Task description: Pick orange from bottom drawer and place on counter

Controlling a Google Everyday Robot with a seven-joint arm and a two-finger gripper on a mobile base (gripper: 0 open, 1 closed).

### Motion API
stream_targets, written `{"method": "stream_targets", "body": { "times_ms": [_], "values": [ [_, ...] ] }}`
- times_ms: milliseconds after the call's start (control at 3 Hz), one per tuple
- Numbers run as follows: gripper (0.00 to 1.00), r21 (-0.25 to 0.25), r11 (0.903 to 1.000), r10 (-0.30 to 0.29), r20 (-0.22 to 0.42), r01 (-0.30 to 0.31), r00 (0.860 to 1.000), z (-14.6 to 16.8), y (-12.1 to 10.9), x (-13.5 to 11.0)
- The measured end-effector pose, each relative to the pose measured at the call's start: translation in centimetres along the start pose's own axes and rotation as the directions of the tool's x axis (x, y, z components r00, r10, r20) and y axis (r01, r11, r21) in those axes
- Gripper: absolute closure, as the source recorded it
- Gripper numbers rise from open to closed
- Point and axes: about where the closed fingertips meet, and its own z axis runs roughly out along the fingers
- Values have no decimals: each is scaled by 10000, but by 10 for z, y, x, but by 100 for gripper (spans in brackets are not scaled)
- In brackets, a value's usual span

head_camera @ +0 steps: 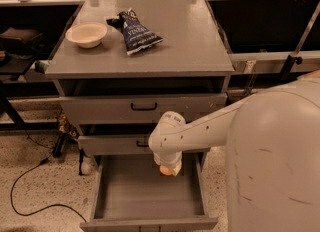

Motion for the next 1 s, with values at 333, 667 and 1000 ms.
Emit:
{"method": "stream_targets", "body": {
  "times_ms": [333, 667, 1000],
  "values": [
    [100, -875, 9960, -109, 799, 179, 9967, -38, 28, -7],
    [100, -1285, 9892, -512, 1475, 705, 9877, -41, 41, -23],
    [100, -1262, 9894, -525, 1475, 715, 9877, -40, 40, -23]
  ]
}}
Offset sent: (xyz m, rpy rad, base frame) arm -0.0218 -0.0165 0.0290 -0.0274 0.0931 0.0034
